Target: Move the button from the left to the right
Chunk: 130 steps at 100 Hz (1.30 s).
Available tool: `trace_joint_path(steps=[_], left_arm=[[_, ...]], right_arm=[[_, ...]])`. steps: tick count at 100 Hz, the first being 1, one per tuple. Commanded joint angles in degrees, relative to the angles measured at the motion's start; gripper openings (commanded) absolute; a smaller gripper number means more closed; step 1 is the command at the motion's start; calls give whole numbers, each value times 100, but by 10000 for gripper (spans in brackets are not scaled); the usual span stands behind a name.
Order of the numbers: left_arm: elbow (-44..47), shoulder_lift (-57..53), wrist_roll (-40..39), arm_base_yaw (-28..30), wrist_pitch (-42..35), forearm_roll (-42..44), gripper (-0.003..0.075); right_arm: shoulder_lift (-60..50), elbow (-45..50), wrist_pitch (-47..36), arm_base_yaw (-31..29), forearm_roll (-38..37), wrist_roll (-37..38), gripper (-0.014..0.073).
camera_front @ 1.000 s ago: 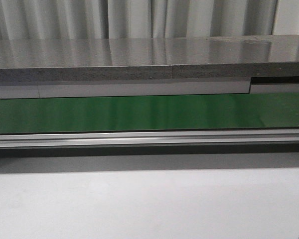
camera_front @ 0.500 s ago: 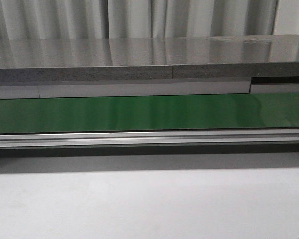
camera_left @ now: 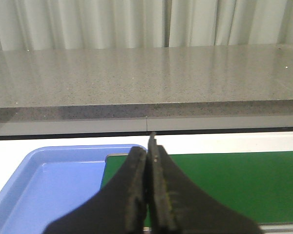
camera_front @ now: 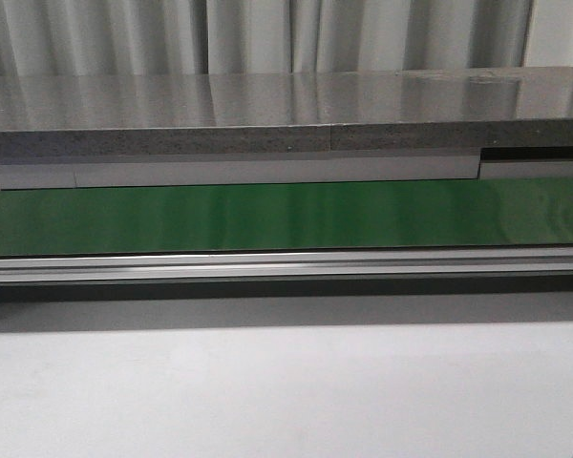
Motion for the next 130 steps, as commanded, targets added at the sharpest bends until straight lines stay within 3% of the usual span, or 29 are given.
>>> trace_joint_path(steps=[1, 26, 48, 59, 100, 130], left_arm=[[-165, 32, -20, -36, -454, -55, -20], [-165, 32, -20, -36, -454, -55, -20], [-165, 32, -20, -36, -454, -55, -20], [-165, 32, -20, -36, -454, -55, -20], [-165, 32, -20, -36, -454, -55, -20], [-165, 32, -20, -36, -454, -55, -20]], right_arm=[[33, -96, -479, 23, 175, -71, -68], [-192, 402, -1342, 615, -120, 50, -68], [-789, 1035, -1776, 1262, -1627, 1767, -68], [-1111, 1408, -2130, 1404, -2117, 2216, -68], [-1978, 2919, -3382, 1403, -2102, 2224, -68], [-2231, 3387, -3692, 1395, -1977, 2224, -68]])
